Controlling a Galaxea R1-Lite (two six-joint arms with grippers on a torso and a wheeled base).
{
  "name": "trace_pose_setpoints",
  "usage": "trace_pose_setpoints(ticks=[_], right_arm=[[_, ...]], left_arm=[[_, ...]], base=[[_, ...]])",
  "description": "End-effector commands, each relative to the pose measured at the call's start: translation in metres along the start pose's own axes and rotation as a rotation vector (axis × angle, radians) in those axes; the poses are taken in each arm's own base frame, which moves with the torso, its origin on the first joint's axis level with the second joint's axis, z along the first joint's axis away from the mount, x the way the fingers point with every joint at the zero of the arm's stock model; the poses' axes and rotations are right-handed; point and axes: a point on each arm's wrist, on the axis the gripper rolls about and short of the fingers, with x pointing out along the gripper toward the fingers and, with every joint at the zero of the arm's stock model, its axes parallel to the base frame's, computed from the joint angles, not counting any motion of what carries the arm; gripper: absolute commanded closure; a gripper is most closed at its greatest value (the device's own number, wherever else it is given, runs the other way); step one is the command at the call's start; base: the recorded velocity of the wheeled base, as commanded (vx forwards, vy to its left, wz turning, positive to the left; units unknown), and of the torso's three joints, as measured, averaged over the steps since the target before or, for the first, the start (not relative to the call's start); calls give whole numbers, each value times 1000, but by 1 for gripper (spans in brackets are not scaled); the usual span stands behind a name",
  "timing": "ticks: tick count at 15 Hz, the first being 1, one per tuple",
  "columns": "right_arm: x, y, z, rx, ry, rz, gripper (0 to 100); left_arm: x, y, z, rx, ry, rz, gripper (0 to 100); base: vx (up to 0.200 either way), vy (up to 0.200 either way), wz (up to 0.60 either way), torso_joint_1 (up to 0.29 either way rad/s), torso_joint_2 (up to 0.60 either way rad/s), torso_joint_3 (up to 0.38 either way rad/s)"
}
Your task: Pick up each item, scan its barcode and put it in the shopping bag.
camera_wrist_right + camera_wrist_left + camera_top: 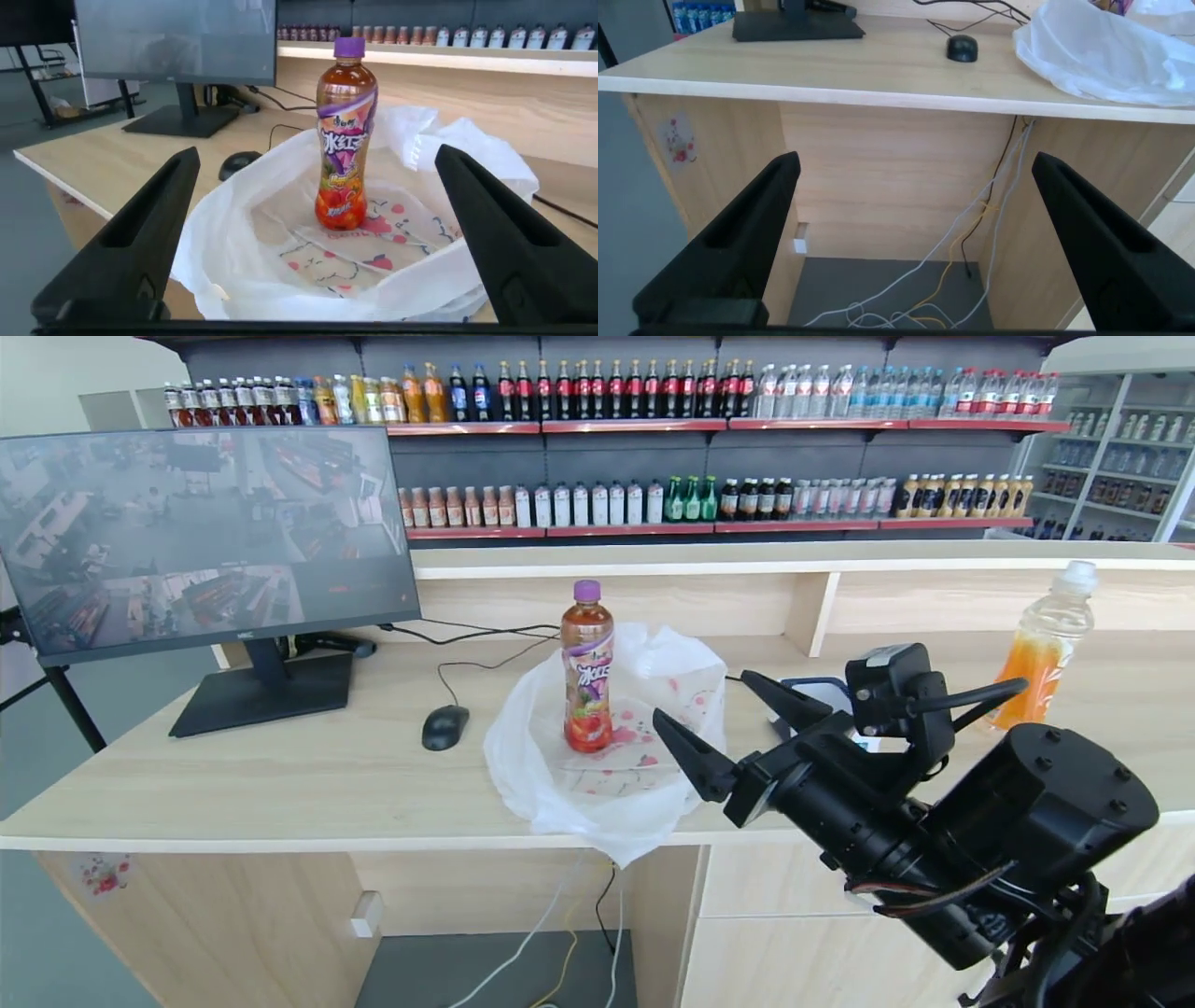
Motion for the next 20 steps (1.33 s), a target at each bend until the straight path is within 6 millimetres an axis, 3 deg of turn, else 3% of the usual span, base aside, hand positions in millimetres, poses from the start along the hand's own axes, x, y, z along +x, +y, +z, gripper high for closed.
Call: trace_pose_setpoints(ticks=[1,20], right_arm=[[0,0,-2,-1,6,-2,0],[0,0,-5,-2,19,-2,0]], left_arm=[[0,0,0,0,-1,0,0],[0,0,0,-2,-1,0,0]], base=[[0,-200,0,-12,-2,2],[0,-200,0,2,2,2]])
